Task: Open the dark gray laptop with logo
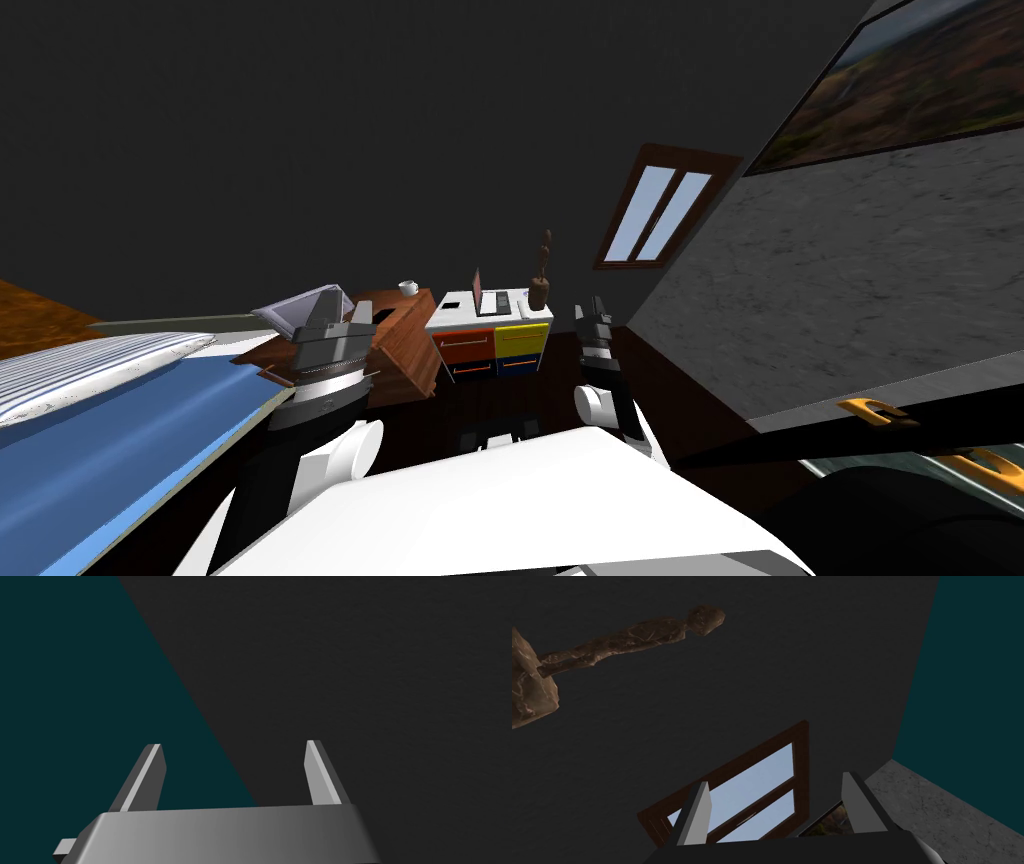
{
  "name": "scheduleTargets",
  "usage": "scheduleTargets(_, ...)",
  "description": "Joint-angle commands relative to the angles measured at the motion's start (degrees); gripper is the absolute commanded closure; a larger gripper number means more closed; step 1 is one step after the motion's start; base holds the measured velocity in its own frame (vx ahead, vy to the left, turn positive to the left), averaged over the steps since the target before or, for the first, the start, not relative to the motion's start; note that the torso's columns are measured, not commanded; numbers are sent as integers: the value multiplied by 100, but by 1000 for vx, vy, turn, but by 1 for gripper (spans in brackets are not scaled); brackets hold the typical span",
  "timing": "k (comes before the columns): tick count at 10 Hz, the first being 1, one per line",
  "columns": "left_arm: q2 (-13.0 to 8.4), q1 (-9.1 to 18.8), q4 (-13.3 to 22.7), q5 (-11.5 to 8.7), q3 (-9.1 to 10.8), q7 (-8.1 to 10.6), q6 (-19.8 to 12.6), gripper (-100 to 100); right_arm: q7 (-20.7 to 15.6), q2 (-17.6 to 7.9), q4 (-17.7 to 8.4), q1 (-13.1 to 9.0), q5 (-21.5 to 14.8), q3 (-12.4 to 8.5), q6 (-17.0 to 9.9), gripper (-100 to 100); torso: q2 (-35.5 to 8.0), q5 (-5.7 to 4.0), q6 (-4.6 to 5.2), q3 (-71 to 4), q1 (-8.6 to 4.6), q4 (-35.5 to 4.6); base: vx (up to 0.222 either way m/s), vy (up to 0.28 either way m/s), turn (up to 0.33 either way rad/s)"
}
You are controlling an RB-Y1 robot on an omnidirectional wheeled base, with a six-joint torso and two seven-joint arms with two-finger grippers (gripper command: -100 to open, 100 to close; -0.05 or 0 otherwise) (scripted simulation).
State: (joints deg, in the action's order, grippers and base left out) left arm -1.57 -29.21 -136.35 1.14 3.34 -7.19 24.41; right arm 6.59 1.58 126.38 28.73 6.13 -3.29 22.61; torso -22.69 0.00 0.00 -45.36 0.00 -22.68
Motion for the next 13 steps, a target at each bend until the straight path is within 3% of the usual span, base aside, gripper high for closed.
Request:
scheduleTargets(1,0,0,0,0,0,0,0,0,0,0,0,0,0,0,0,0,-424,0,0,-845,0,-423,0,0,0)
scheduleTargets(3,0,0,0,0,0,0,0,0,0,0,0,0,0,0,0,0,-1270,0,0,-2537,0,-1269,0,0,0)
scheduleTargets(4,0,0,0,0,0,0,0,0,5,-214,-39,19,-66,-34,-32,-100,-1693,0,0,-3383,0,-1692,4,26,47)
scheduleTargets(6,1,0,2,0,-1,0,-1,0,19,-560,-126,64,-218,-113,-104,-100,-1939,4,0,-3889,14,-1937,-1,66,86)
scheduleTargets(13,2,0,2,0,-2,0,-1,0,88,-1630,-500,265,-894,-475,-408,-100,-1953,4,-1,-3924,14,-1958,3,132,111)
